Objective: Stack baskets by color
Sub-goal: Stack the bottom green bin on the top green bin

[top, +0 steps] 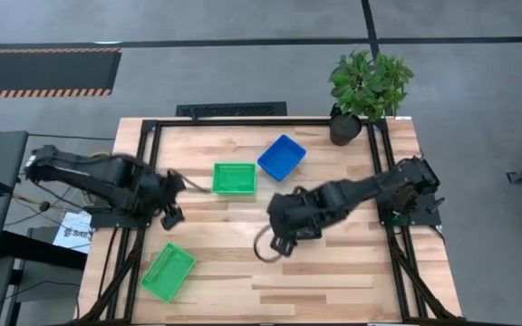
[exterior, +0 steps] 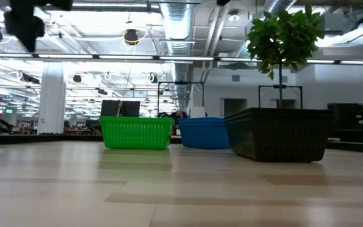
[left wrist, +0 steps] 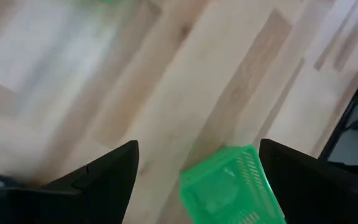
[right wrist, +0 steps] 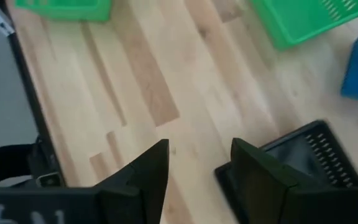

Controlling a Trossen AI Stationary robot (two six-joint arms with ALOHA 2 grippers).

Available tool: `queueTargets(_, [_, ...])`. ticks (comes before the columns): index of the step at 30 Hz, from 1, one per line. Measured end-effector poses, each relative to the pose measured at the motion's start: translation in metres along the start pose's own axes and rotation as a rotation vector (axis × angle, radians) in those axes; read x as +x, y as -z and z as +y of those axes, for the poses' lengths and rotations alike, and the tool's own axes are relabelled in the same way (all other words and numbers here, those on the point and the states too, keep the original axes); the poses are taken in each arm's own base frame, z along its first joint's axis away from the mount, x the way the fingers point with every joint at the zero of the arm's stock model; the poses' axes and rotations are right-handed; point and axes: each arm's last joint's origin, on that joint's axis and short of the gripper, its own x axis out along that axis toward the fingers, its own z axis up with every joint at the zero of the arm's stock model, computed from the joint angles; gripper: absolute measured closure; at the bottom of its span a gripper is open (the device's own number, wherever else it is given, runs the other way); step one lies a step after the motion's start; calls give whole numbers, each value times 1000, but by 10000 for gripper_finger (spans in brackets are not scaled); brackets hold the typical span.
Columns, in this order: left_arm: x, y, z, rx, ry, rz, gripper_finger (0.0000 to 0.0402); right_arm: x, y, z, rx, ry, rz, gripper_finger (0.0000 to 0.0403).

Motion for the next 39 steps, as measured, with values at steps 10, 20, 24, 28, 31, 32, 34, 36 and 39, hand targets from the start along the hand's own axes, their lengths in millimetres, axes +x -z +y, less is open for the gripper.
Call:
queueTargets(10, [54,47,-13,-142,-133,139,82,-15,42,33,36,39,-17,216])
queueTargets(20, [65,85,-26,-164,-264,123,82,-20,55,44,74,61,-83,222])
queueTargets(24, [81,93,-37,-131,-295,131,82,-21,57,48,77,39,-93,223])
queueTargets(28, [96,100,-44,-121,-356,139,82,-21,57,48,74,44,-101,224])
queueTargets(31, [106,102,-48,-119,-378,143,82,-21,57,48,70,45,-101,226])
queueTargets(32, [109,102,-50,-118,-372,147,82,-21,56,48,70,45,-101,226])
queueTargets(34, [115,103,-54,-112,-357,150,85,-21,56,48,70,45,-101,227])
queueTargets(36, [123,104,-58,-102,-358,145,91,-21,57,48,68,45,-101,227])
queueTargets(39, [133,105,-62,-90,-361,145,106,-21,57,48,65,44,-100,227])
